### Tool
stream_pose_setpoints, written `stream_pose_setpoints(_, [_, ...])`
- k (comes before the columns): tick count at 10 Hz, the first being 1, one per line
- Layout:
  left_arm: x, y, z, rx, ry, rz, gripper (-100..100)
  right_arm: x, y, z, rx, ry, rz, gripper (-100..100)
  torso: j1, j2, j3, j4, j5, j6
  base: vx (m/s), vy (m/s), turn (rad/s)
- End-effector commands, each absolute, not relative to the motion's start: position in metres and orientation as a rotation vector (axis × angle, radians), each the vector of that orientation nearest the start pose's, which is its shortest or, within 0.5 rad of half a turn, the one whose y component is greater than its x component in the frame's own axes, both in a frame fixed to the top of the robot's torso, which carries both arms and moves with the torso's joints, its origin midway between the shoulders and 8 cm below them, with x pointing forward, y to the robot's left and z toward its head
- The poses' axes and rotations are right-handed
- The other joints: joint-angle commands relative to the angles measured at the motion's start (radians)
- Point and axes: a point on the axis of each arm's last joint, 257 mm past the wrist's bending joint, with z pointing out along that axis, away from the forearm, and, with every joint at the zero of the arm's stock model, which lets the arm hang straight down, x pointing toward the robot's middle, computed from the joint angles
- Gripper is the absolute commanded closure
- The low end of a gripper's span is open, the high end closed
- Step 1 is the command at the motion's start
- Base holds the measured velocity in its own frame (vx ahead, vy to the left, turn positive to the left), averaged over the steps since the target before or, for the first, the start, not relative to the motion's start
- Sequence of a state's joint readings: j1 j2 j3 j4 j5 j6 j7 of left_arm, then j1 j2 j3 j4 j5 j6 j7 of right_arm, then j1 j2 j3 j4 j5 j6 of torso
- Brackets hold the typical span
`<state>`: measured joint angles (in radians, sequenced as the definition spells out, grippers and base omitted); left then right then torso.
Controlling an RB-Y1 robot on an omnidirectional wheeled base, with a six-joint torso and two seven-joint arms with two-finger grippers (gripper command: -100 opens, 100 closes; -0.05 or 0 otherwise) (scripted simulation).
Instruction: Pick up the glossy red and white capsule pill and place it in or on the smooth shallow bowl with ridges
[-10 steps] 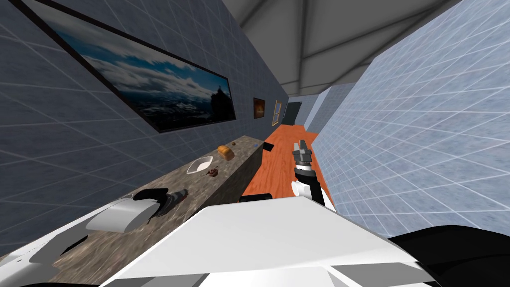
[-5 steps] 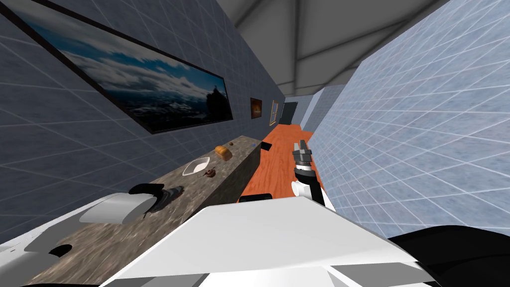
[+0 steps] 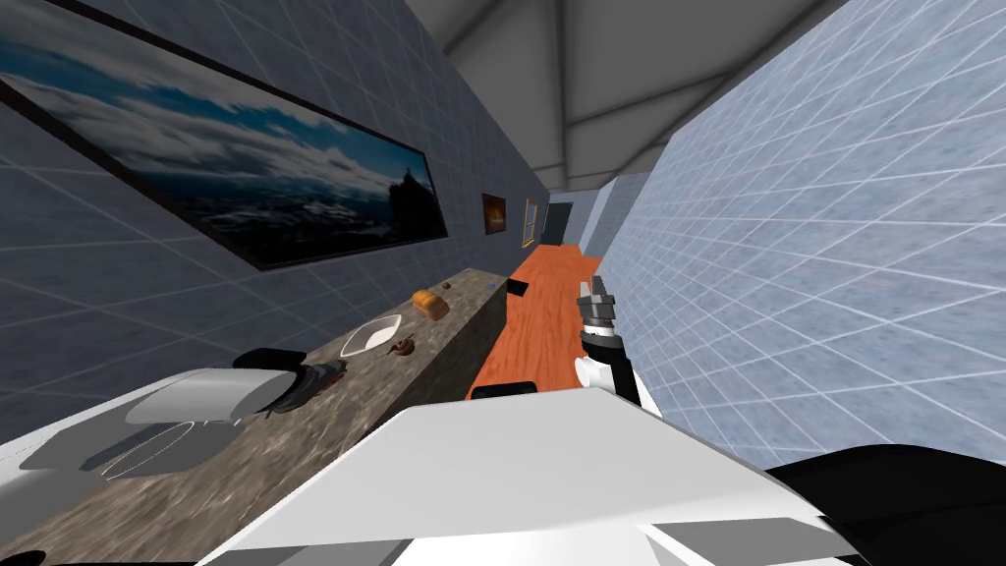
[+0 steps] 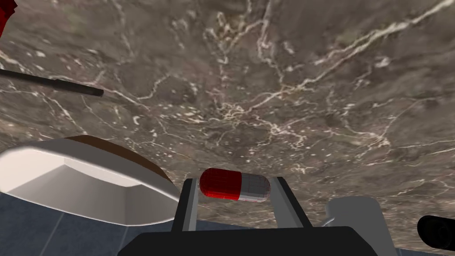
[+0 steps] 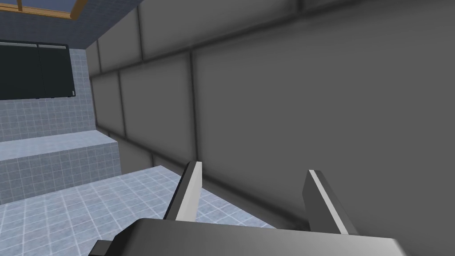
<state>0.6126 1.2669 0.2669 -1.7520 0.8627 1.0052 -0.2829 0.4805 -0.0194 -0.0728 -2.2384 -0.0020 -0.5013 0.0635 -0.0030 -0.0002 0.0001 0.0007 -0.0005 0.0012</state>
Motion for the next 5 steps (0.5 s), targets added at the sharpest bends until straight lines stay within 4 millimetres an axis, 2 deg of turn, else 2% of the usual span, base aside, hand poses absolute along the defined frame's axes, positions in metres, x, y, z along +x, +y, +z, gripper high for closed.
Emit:
stream_pose_setpoints(1, [0.244,0.659,-0.271,-1.58,2.127,0.256,100,0.349,-0.303,0.014,0.63,0.651,1.173,0,0.0,0.0,0.0,0.0,0.0,0.0,-0.011,-0.026,-0.281])
stream_pose_setpoints(5, [0.244,0.682,-0.252,-1.682,2.046,0.266,100,0.349,-0.303,0.014,0.63,0.651,1.173,0,0.002,-0.001,-0.001,0.0,0.001,0.0,0.007,0.001,-0.194])
